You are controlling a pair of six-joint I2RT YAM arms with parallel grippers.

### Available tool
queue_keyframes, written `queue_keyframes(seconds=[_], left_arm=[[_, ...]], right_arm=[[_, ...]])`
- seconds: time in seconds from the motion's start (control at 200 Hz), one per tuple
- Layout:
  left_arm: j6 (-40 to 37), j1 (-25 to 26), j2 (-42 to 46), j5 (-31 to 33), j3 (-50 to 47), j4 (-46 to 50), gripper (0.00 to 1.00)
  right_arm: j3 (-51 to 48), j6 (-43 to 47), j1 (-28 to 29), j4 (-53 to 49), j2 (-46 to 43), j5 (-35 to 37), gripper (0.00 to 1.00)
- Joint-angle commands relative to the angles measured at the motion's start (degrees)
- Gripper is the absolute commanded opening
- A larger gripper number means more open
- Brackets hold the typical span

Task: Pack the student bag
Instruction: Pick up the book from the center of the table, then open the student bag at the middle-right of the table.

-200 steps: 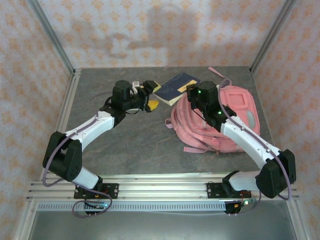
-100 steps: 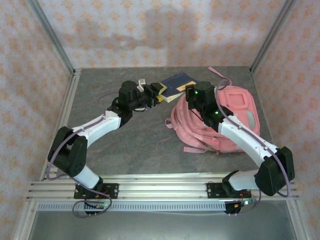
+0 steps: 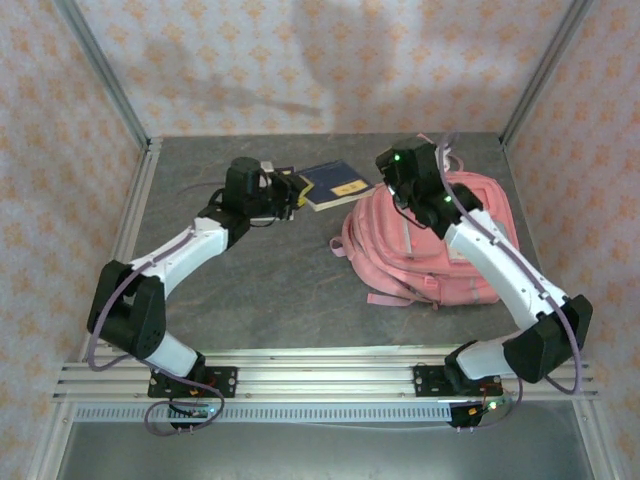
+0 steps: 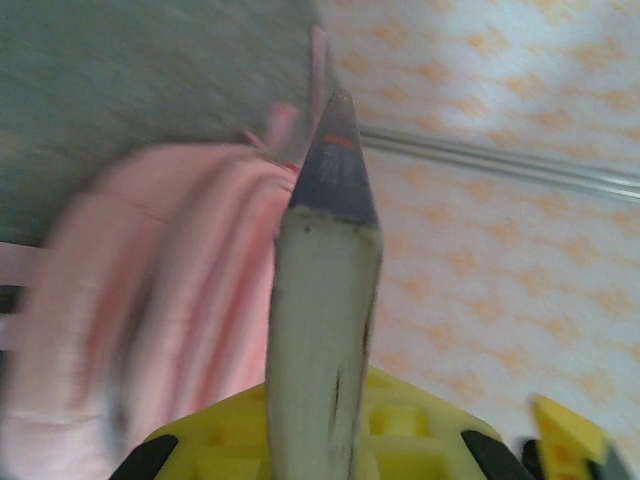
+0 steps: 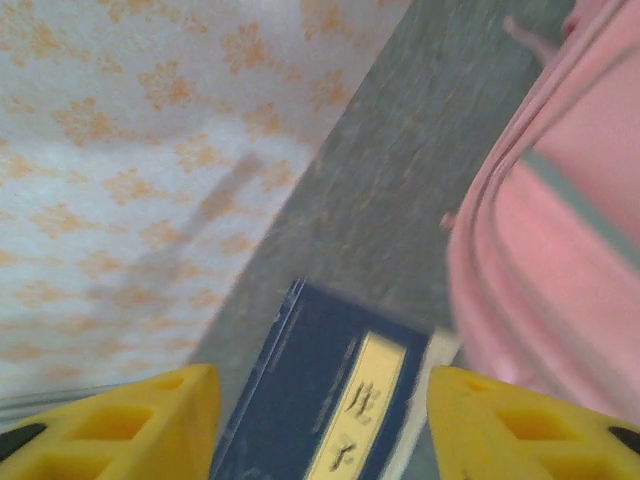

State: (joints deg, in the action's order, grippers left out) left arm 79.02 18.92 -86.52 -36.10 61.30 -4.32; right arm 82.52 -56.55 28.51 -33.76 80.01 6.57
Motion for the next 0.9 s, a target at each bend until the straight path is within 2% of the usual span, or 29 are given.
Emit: queue_keyframes(seconds=[0.0, 0.055, 0.17, 0.27, 0.4, 0.48, 0.525, 0.59, 0.671, 0.896], left_arm=[[-15.13, -1.08, 3.03, 2.46, 5.80, 20.13, 0.00], [-20.33, -1.05, 2.81, 3.80, 8.57, 26.92, 0.00], [-28.27, -1.08, 3.00, 6.47, 12.12, 35.12, 0.00], [-31.86, -1.08, 3.80, 6.94, 12.50, 37.08, 0.00], [-33.78, -1.07, 3.89, 5.81, 11.79, 37.63, 0.00], [-34.36, -1.08, 4.07, 5.09, 11.11, 37.02, 0.00], [-34.70, -1.08, 4.09, 5.07, 10.87, 37.04, 0.00], [-35.37, -1.08, 4.17, 5.21, 10.73, 37.10, 0.00], [-35.92, -1.08, 4.17, 5.12, 10.43, 36.93, 0.00], [-36.66, -1.12, 3.06, 1.98, 10.31, 34.20, 0.00]], right_arm=[[2.22, 20.07, -1.70, -20.26, 5.17, 0.81, 0.62], [3.41, 25.57, -2.46, -22.58, 8.21, -1.03, 0.65], [5.59, 32.33, -3.05, -25.29, 13.37, 0.94, 0.68], [4.51, 33.79, -4.80, -22.26, 15.77, -1.27, 0.68], [5.04, 35.07, -7.51, -20.24, 20.20, -8.98, 0.64], [4.55, 36.46, -8.48, -18.22, 21.57, -15.07, 0.55], [3.97, 36.98, -8.82, -16.66, 21.53, -18.92, 0.44], [2.82, 37.38, -8.98, -14.68, 20.78, -23.21, 0.23], [2.13, 37.51, -9.09, -14.44, 19.82, -24.55, 0.00], [0.95, 39.30, -9.81, -13.62, 11.52, -27.25, 0.00]])
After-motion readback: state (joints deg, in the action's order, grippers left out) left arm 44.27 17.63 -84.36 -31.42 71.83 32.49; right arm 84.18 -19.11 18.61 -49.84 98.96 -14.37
